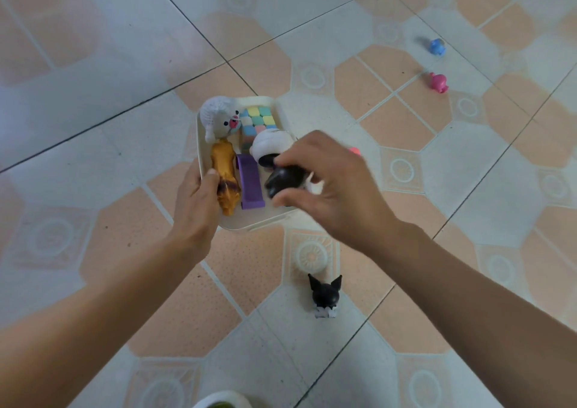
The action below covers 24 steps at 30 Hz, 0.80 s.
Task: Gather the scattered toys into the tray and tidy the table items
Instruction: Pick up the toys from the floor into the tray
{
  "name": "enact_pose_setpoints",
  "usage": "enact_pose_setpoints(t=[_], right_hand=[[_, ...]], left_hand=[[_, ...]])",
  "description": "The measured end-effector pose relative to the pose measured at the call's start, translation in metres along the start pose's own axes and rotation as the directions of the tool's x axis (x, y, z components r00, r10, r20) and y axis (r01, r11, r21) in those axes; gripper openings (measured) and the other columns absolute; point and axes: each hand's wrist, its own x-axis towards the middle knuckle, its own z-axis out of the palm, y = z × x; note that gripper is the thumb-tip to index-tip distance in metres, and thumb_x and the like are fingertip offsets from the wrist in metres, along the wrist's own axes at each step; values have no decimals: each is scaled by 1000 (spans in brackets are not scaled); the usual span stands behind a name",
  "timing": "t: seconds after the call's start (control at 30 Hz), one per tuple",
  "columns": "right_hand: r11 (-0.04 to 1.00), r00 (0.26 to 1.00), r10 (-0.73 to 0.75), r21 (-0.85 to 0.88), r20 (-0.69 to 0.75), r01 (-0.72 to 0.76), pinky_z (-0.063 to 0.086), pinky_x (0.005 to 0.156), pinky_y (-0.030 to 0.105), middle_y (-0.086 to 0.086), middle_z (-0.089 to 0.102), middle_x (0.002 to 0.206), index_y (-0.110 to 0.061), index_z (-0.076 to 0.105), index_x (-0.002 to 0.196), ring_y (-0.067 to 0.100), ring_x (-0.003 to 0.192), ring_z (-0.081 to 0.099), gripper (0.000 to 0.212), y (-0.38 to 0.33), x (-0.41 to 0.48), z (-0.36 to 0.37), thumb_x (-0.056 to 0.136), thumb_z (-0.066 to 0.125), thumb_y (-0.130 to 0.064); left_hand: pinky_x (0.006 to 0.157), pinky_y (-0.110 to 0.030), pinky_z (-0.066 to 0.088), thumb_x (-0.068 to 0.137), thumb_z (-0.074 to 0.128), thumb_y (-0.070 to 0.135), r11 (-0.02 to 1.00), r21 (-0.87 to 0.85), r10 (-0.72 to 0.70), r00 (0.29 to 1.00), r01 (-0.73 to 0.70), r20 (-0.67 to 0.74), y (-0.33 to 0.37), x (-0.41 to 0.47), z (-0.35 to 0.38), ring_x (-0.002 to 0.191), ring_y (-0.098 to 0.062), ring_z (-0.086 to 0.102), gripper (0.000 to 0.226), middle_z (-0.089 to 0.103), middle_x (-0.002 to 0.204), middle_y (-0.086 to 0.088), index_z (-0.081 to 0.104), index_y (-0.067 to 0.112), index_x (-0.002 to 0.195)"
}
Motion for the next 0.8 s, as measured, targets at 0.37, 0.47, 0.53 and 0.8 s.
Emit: enact_pose_setpoints(t=[0.37,0.47,0.53,0.8], right_hand=[[971,947,-82,-191,310,146,50,77,34,6,56,104,-11,63,120,19,89,56,39,-6,2,31,88,64,-32],[967,940,-97,-193,326,167,51,77,38,6,61,102,-11,55,124,21,90,58,31,-4,-3,35,94,54,-21],[973,942,-89,-176,325,152,51,75,39,6,64,98,-11,55,116,22,87,60,23,-2,-5,38,94,52,-16],[980,968,-96,-147,231,132,48,73,38,6,65,91,-6,65,101,21,82,59,19,7,-14,11,95,50,-15]], left_hand=[[70,-27,49,100,35,24,998,-61,10,1000,-9,28,9,-9,8,74,-10,57,22,59,83,-1,56,22,103],[78,-37,51,100,34,24,998,-65,-6,1000,7,18,11,-10,9,84,-21,58,22,60,91,-9,56,26,100],[78,-39,52,100,34,23,998,-58,-5,1000,5,5,12,-10,11,84,-22,57,22,59,92,-10,54,29,95],[78,-33,53,101,34,26,998,-57,0,999,3,52,4,-11,18,90,-17,61,21,62,95,-4,53,32,98]])
